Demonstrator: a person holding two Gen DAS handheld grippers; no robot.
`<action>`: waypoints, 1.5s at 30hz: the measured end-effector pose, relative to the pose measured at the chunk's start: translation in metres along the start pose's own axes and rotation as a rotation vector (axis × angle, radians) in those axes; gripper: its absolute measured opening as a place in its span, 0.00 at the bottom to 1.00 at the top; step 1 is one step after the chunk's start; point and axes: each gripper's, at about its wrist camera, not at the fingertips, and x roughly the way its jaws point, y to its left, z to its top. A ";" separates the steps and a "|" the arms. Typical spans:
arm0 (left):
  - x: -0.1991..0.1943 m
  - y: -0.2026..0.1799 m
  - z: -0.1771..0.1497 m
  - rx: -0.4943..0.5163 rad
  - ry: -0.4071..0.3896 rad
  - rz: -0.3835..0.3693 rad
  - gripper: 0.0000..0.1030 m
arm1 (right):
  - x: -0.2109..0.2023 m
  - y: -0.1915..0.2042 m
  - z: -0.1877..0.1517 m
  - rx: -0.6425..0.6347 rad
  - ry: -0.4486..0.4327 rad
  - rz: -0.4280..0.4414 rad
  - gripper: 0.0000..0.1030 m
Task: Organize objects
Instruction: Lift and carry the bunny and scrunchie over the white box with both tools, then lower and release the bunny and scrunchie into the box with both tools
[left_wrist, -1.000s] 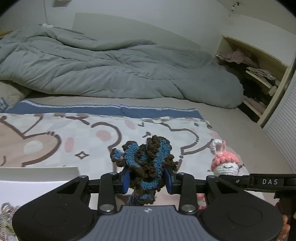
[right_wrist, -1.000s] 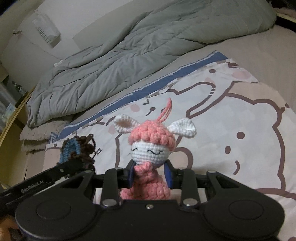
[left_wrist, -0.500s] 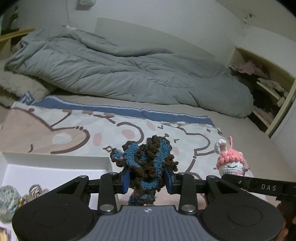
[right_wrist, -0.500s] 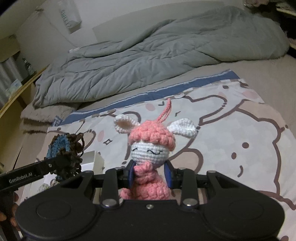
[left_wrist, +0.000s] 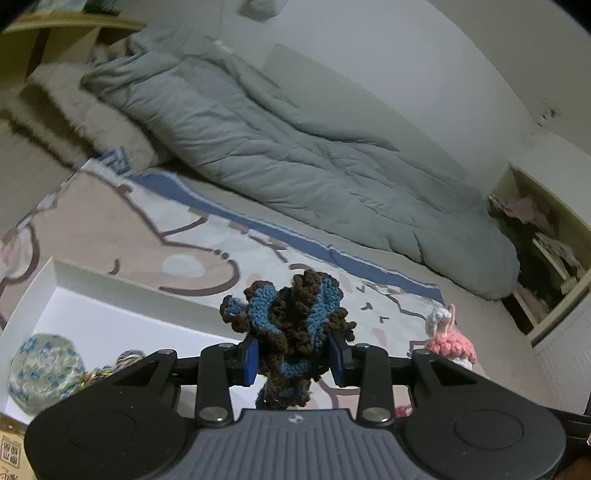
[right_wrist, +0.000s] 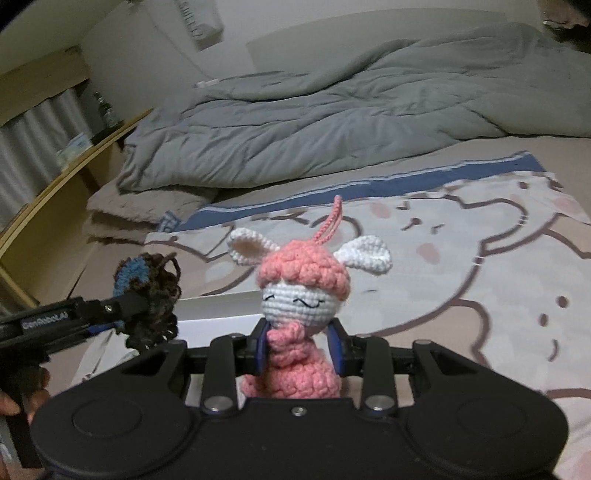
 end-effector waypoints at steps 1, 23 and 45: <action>0.001 0.004 0.000 -0.011 0.006 0.002 0.37 | 0.004 0.004 0.001 -0.003 0.005 0.011 0.33; 0.077 0.066 -0.029 0.072 0.256 0.194 0.37 | 0.104 0.074 -0.009 -0.246 0.090 0.083 0.33; 0.078 0.065 -0.035 0.224 0.312 0.172 0.38 | 0.121 0.090 -0.019 -0.470 0.090 0.063 0.49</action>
